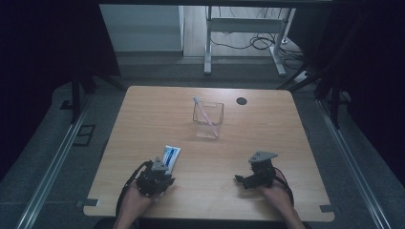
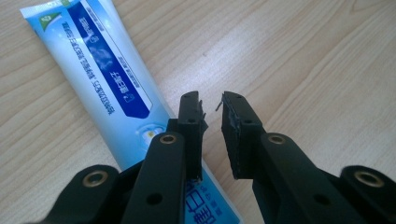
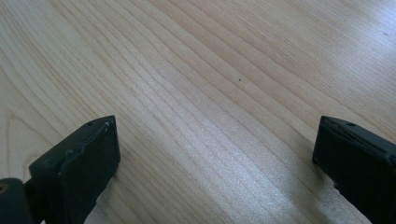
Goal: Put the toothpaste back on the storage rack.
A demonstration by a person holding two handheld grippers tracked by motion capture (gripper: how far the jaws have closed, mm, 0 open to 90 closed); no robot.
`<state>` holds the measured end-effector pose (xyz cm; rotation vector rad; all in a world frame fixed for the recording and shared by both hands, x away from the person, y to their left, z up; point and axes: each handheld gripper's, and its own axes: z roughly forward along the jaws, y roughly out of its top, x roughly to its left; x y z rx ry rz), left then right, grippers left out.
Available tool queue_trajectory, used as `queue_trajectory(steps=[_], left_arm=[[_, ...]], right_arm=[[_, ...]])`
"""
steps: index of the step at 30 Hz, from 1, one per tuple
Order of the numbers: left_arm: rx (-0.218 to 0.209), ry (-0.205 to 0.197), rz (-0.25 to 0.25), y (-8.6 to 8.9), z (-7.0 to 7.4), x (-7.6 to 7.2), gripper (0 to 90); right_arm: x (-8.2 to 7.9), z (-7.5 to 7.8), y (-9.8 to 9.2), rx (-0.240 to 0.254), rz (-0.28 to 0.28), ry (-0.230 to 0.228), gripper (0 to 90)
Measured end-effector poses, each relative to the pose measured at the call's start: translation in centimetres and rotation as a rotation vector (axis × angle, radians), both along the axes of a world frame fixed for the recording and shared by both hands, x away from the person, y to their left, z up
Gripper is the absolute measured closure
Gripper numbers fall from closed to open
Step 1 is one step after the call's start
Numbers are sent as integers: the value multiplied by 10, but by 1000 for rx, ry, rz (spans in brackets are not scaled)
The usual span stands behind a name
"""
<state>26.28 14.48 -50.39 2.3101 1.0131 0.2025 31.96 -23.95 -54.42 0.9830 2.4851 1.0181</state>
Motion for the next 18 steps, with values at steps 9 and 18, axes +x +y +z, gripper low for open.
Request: queue_trajectory(steps=[9, 18], left_arm=[[16, 7, 0, 10, 3, 2, 780], [27, 5, 21, 27, 3, 3, 781]], right_arm=[[0, 0, 0, 0, 0, 0, 4], [0, 0, 0, 0, -1, 0, 4]])
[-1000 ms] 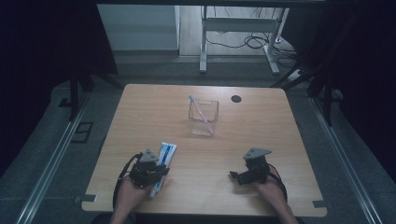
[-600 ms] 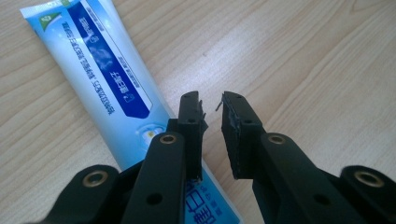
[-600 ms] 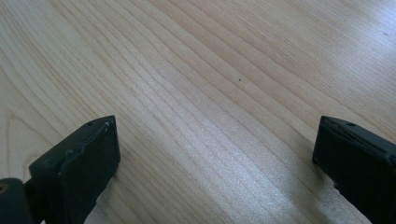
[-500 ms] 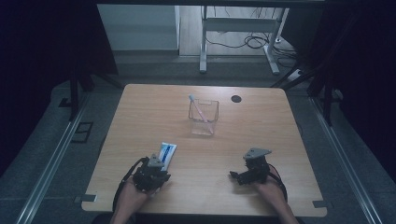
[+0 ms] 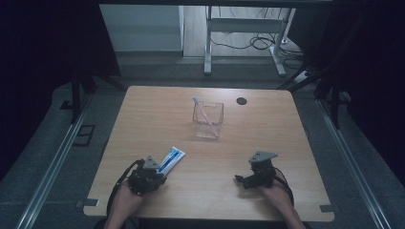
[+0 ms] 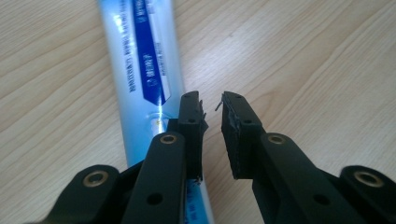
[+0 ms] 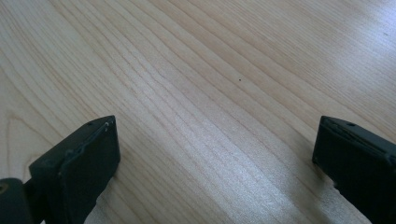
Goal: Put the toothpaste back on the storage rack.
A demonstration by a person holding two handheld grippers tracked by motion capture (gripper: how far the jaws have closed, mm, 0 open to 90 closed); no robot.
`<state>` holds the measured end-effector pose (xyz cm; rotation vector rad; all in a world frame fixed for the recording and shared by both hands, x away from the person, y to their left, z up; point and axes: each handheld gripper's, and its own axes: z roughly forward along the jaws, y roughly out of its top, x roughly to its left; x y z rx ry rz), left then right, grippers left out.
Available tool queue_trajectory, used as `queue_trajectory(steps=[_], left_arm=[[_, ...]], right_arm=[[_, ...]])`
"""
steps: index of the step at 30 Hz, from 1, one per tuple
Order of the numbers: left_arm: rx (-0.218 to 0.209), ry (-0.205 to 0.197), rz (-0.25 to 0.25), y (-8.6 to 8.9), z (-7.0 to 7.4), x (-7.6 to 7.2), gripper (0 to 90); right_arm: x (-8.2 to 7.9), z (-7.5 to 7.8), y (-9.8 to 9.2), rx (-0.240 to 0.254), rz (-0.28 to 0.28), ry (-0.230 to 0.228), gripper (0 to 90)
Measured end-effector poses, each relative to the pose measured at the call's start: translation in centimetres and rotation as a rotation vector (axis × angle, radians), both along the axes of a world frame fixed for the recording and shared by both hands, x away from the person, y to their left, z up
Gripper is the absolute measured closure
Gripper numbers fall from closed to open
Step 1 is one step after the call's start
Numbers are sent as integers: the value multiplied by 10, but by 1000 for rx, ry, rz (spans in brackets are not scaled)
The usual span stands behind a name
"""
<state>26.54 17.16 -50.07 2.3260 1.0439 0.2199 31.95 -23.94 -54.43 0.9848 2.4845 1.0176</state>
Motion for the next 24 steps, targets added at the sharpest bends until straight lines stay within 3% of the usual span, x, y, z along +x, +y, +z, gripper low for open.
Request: queue_trajectory(steps=[5, 11, 20, 24], left_arm=[[5, -3, 17, 7, 0, 1, 782], [16, -8, 8, 7, 8, 6, 717], [25, 66, 16, 11, 16, 28, 660], [85, 80, 21, 7, 16, 37, 630]], right_arm=[[0, 0, 0, 0, -1, 1, 3], [0, 0, 0, 0, -1, 1, 4], [0, 0, 0, 0, 0, 1, 4], [0, 0, 0, -1, 1, -1, 4]])
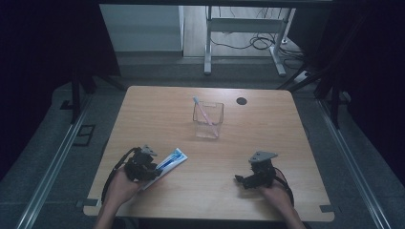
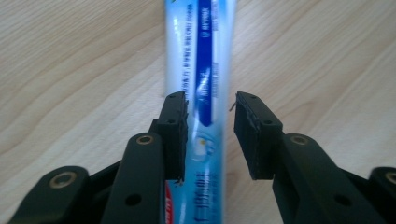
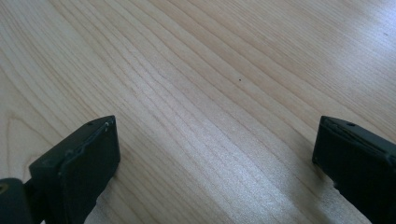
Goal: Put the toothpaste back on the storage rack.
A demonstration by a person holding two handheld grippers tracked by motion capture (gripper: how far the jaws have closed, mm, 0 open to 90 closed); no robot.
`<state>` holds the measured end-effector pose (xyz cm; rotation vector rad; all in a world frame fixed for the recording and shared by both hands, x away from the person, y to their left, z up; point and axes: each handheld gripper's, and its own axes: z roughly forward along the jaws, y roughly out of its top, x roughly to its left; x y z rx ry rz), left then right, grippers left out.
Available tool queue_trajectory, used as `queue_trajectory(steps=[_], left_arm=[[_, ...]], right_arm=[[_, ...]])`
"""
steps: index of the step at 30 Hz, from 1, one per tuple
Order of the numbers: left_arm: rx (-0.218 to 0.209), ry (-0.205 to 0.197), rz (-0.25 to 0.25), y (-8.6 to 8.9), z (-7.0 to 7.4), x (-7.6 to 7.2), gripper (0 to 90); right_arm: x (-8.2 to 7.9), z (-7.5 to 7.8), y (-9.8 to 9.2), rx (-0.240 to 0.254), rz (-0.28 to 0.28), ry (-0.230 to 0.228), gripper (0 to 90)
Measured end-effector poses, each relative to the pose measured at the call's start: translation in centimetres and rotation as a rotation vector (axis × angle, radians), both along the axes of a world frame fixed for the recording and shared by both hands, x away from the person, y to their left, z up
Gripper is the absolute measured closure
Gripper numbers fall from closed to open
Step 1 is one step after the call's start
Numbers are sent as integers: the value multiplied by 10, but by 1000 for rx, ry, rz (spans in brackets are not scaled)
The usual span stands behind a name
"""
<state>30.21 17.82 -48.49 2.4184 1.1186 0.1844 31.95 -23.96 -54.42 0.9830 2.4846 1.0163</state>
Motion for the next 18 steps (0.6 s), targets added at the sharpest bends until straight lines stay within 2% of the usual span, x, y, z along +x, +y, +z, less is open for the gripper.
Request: queue_trajectory(steps=[4, 11, 16, 18], left_arm=[[45, 15, -10, -6, -3, 9, 609], [74, 44, -36, -18, -5, 22, 557], [79, 85, -41, -25, -8, 33, 523], [94, 101, -48, -27, -10, 36, 503]], right_arm=[[0, 0, 0, 0, 0, 2, 4], [0, 0, 0, 0, 0, 1, 3], [0, 0, 0, 0, -1, 2, 4], [0, 0, 0, 0, 0, 1, 4]])
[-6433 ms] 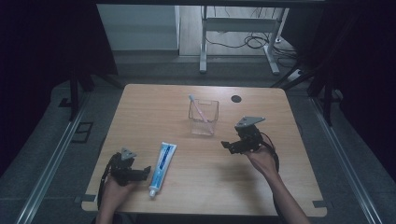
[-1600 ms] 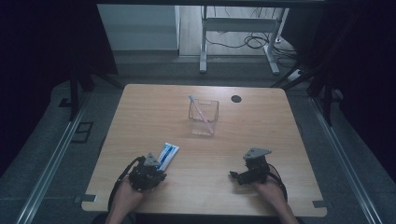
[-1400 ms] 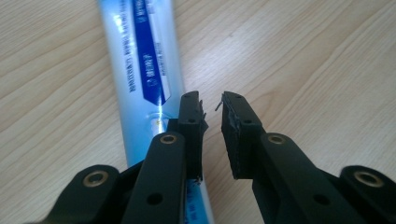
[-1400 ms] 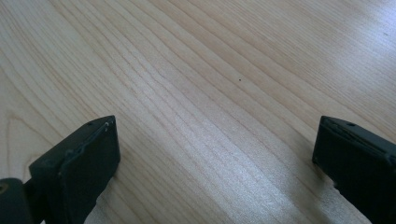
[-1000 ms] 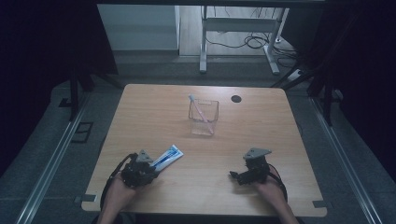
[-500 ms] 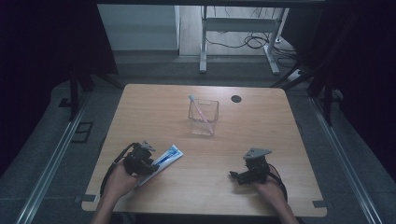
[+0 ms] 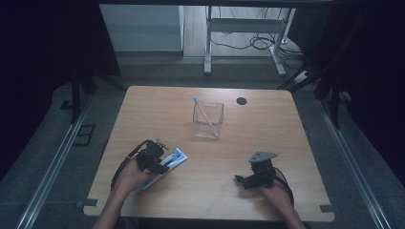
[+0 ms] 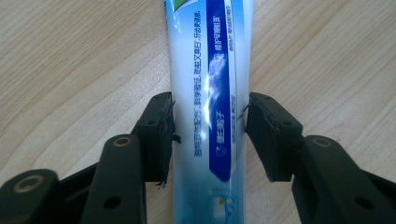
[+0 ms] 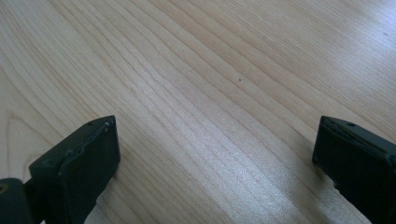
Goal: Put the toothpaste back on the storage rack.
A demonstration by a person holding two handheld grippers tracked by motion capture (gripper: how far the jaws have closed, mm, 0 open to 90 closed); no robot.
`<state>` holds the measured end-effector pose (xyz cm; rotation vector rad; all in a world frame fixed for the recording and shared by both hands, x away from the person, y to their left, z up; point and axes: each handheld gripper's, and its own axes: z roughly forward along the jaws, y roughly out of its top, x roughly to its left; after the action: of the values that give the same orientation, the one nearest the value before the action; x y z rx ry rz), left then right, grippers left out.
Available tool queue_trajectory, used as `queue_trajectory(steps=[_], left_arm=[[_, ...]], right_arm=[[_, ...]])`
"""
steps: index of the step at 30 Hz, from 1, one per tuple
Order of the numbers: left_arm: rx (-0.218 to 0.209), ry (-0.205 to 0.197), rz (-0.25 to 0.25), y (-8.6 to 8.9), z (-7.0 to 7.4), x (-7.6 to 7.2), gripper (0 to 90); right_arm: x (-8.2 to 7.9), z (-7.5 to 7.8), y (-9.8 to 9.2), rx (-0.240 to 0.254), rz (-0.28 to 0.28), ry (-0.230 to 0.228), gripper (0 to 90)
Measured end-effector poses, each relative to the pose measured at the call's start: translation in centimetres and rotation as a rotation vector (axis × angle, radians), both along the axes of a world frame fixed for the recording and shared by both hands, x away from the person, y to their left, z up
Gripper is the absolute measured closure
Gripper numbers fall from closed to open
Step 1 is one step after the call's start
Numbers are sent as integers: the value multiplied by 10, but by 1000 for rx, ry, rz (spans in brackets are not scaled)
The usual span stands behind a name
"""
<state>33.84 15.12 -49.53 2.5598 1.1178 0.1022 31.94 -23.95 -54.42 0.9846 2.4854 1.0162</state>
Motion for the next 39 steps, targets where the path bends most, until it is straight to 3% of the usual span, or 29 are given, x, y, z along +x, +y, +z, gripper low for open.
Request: queue_trajectory(steps=[4, 10, 15, 24, 32, 39], left_arm=[[30, 23, -6, -5, -5, 4, 484], [35, 65, 3, -6, -5, 10, 486], [65, 89, 0, -11, -4, 13, 488], [77, 80, -16, -12, 4, 12, 691], [16, 49, -22, -5, 7, 9, 736], [-48, 2, -15, -1, 20, 11, 741]], right_arm=[[0, 0, 0, 0, 0, 0, 4], [0, 0, 0, 0, 0, -1, 3], [0, 0, 0, 0, 0, -1, 4], [0, 0, 0, 0, 1, 0, 4], [0, 0, 0, 0, 1, -1, 4], [0, 0, 0, -1, 1, 0, 4]])
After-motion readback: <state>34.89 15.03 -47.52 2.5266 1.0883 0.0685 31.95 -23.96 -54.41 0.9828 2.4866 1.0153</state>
